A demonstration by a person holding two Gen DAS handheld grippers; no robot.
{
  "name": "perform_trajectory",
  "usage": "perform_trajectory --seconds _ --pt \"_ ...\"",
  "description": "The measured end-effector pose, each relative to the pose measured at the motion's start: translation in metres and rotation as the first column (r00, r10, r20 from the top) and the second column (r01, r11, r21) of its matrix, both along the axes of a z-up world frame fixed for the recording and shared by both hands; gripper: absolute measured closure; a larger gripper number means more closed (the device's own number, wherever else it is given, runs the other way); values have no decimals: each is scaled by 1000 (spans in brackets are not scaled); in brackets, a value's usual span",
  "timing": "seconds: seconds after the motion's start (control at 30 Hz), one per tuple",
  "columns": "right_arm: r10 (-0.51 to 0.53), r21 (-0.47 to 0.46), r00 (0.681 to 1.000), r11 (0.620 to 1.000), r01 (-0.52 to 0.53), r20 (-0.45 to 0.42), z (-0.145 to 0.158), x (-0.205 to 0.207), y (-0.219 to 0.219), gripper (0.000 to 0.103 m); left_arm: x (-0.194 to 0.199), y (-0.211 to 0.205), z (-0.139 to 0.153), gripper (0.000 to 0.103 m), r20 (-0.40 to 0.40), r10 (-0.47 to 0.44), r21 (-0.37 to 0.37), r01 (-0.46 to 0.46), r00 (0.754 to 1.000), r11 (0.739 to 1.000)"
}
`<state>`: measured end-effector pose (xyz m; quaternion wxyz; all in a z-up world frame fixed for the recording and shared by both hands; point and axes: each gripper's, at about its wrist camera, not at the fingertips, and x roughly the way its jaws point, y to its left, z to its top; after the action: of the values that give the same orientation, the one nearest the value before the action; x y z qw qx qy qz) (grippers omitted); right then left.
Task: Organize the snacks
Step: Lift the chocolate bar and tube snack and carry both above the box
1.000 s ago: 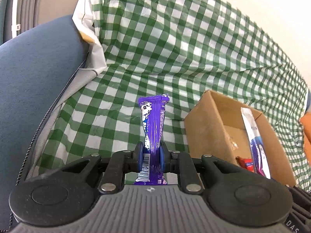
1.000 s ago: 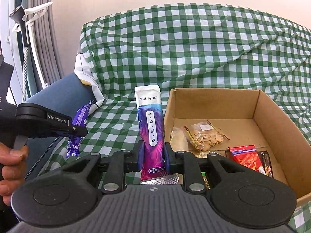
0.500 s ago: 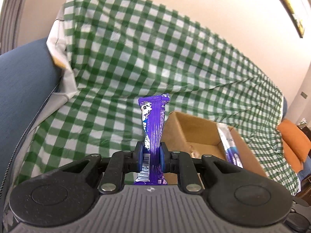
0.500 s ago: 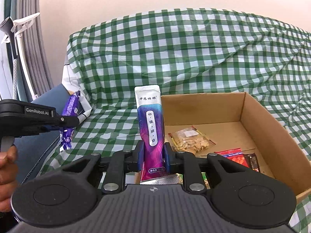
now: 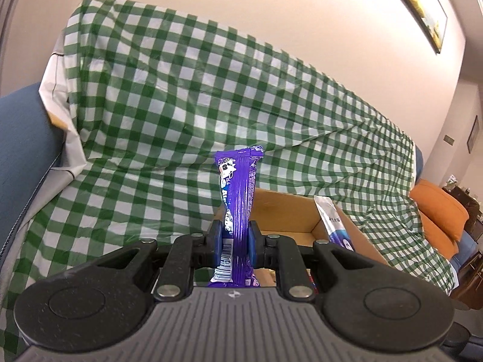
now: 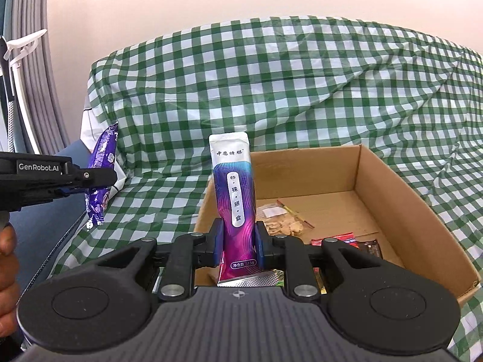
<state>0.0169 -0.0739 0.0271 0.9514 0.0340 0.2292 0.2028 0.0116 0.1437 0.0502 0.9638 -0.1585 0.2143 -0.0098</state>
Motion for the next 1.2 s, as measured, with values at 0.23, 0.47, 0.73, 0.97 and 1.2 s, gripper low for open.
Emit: perform_trajectory --seconds 0.23,0.47,0.73,0.97,1.2 --pt "-39 3 999 999 39 13 1 1 -6 81 1 -12 2 85 36 -44 18 43 998 999" --pt "-77 3 997 997 77 24 1 3 -15 81 4 -27 1 85 53 -89 36 87 995 996" --pt "-139 -5 990 990 139 30 -2 5 -23 81 9 -42 -1 85 64 -132 43 130 989 991" --pt "-192 -5 981 981 192 20 -4 10 -32 81 14 -53 -2 85 79 -166 43 163 983 986" --pt "-225 -8 974 974 226 25 -5 12 -36 81 19 -63 -4 85 88 -196 40 193 977 980"
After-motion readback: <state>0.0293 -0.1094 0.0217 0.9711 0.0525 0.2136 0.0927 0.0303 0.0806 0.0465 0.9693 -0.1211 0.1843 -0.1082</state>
